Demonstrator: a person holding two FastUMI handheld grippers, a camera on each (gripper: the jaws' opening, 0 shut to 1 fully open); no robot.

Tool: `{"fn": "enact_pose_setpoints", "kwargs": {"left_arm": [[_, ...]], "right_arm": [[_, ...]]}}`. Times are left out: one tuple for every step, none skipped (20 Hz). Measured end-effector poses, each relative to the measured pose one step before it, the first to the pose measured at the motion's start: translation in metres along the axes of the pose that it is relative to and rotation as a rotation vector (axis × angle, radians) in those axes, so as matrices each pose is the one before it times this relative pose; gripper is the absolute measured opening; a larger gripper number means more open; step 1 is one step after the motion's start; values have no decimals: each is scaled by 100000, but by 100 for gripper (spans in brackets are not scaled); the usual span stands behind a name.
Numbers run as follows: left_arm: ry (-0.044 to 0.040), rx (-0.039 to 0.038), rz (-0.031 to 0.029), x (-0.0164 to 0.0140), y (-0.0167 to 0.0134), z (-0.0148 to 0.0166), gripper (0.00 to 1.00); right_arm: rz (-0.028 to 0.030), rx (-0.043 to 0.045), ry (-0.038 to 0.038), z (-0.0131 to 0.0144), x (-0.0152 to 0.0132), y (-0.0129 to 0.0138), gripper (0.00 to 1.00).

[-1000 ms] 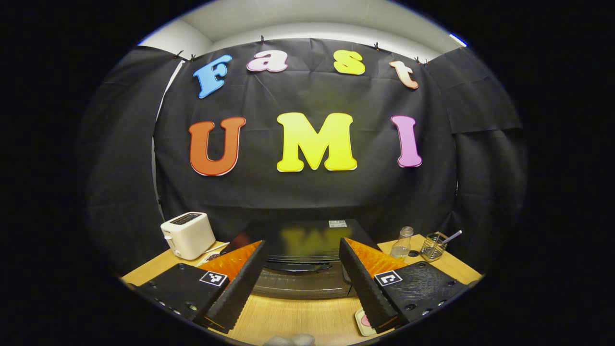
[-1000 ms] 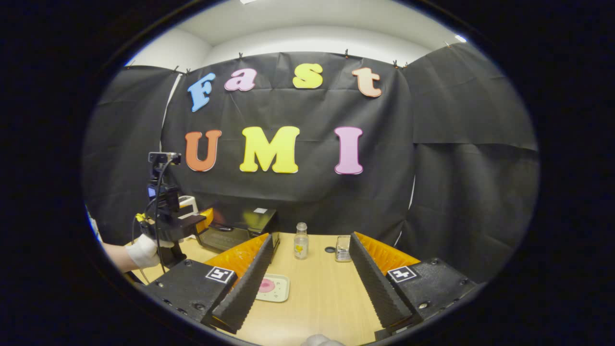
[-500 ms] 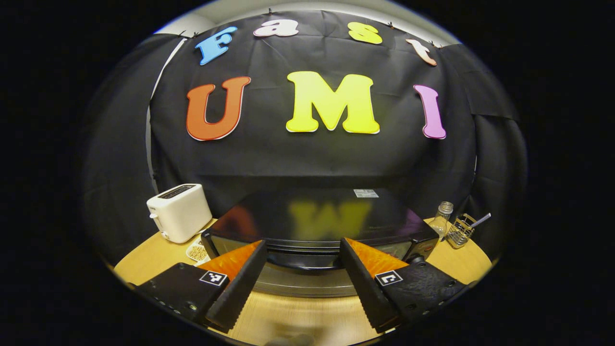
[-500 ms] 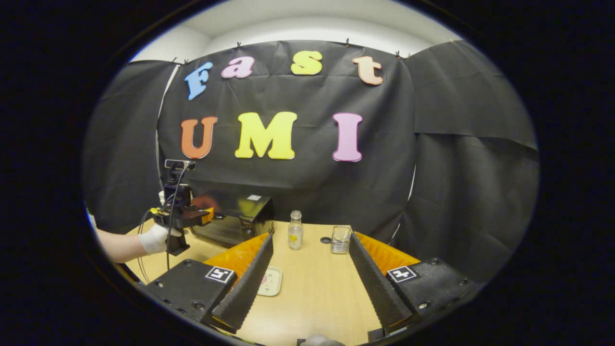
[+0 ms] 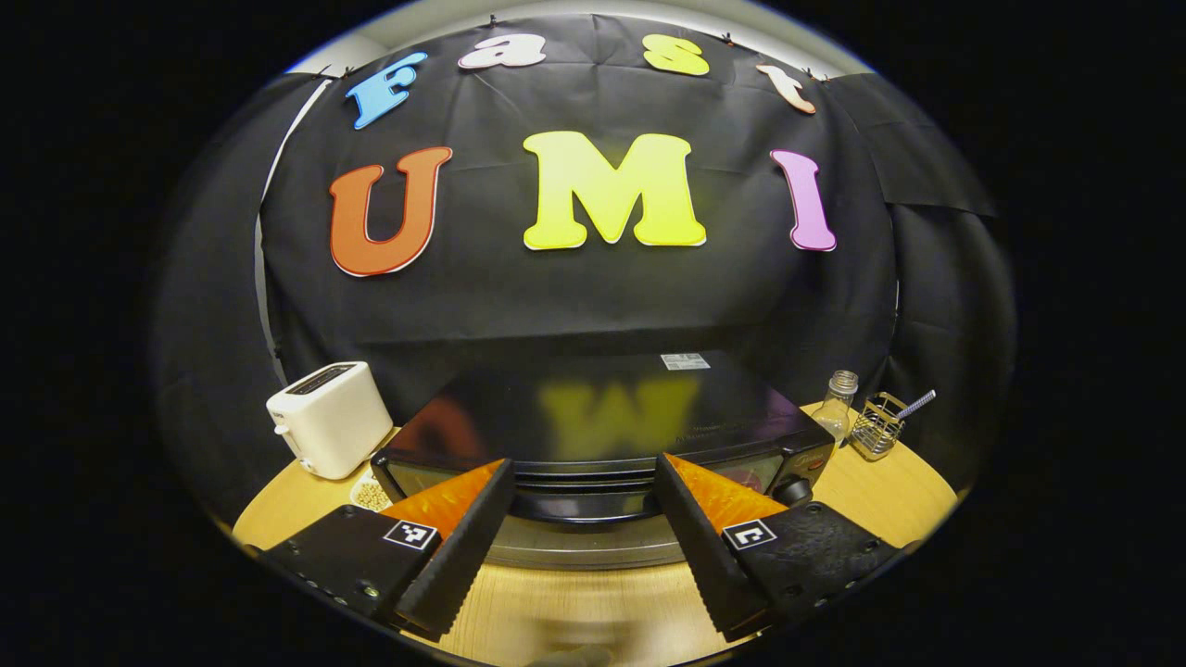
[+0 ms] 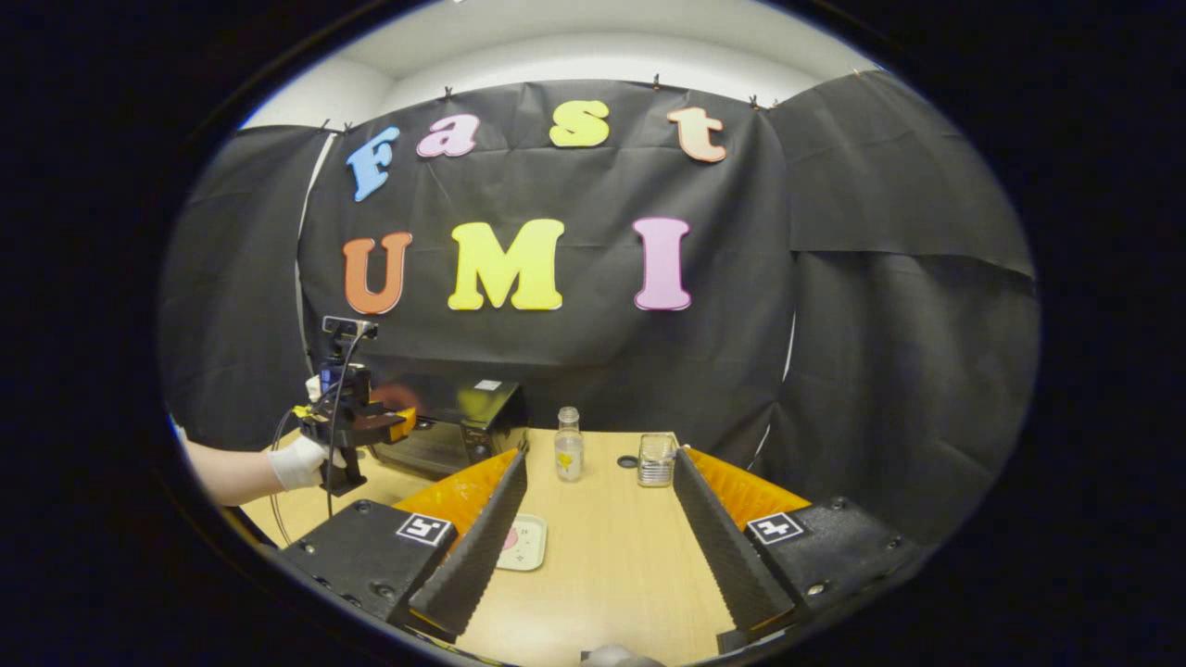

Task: Open the electric oven with the left hand, put the food in, and close the electric oven.

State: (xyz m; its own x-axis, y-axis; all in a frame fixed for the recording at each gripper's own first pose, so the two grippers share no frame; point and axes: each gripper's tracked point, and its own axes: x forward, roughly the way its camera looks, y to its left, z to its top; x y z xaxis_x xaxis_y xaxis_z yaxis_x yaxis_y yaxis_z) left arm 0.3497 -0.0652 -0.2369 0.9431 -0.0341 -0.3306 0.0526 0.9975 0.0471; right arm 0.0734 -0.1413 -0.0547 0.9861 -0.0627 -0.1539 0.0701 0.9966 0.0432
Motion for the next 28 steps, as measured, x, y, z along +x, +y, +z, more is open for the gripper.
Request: {"fn": "enact_pose_setpoints", "kwargs": {"left_arm": [[931,29,-208,-239,-33,-172,96],[1498,-101,-336,-316,-55,-201,96],[783,-134,-521,-317,19,-109,96],[987,23,-480,-118,-63,-201,96],[509,136,-386,-352,13,-231,96],[589,47,-245,-361,-25,-248,96],[236,198,-223,-534,-23,-267,96],[521,142,-415,-612,-40,-531,96],[528,-145,-912,-546,-177,-523,96],[1021,-217,-908,-439,-182,-826,96],[658,-39,328,-487,101,-677,96],[-111,711,-206,-567,-97,-508,96],[1500,287,181,-688,-22,-939,96],[116,188,216,-472,-118,-562,96],[1740,-191,353,-430,60,-943,96],[1078,-346,192,-469,-67,-719,96],[1266,-549,100,-307,-153,-831,96],[200,8,-6,-328,-158,-569,96],[585,493,-41,-185,-31,-615,96],[808,190,-78,-158,-27,-671,96],[942,108,4,-171,-121,-770,96],[1334,299,-18,-224,-120,-794,96],[1566,-22,8,-83,-36,-1067,96],[2376,-321,-60,0,-134,-1192,96],[1833,-152,-36,7,-112,-1045,96],[1669,134,16,46,-110,-925,96],[1421,161,-47,181,-127,-948,96],[1744,-59,-38,186,-140,-814,96]], "right_arm": [[-266,554,-920,332,-376,58,100],[-486,242,-717,-51,-338,86,96],[-712,341,-800,148,-421,68,96],[-691,470,-641,-18,-422,79,100],[-600,666,-484,36,-440,98,100],[-595,631,-249,-148,-479,150,100],[-833,361,-130,-182,-499,42,100],[-719,56,-129,-281,-455,-41,100],[-854,-206,-180,-197,-454,22,100],[-953,-277,-29,-381,-337,-57,100],[-1065,-241,1069,-518,-288,-26,96],[-376,-96,1300,-753,-197,127,96],[32,319,804,-492,-219,218,100],[208,346,871,-473,-77,221,96],[266,529,1445,-575,22,185,100],[402,957,784,-468,27,184,100],[120,960,114,-86,-35,128,100],[-103,400,-150,-56,111,11,100],[-229,-413,-130,-108,29,2,100],[-478,-1021,475,-406,7,-64,100],[-396,-944,995,-420,148,-175,100],[-89,-299,1233,-485,-61,-122,100],[78,307,1180,-431,-93,-16,100],[-98,297,1058,-476,54,-76,100],[78,72,966,-310,13,-29,100],[357,-171,843,-450,63,130,100],[-33,-459,903,-270,105,-52,100],[71,-548,601,-245,69,-50,96]]}}
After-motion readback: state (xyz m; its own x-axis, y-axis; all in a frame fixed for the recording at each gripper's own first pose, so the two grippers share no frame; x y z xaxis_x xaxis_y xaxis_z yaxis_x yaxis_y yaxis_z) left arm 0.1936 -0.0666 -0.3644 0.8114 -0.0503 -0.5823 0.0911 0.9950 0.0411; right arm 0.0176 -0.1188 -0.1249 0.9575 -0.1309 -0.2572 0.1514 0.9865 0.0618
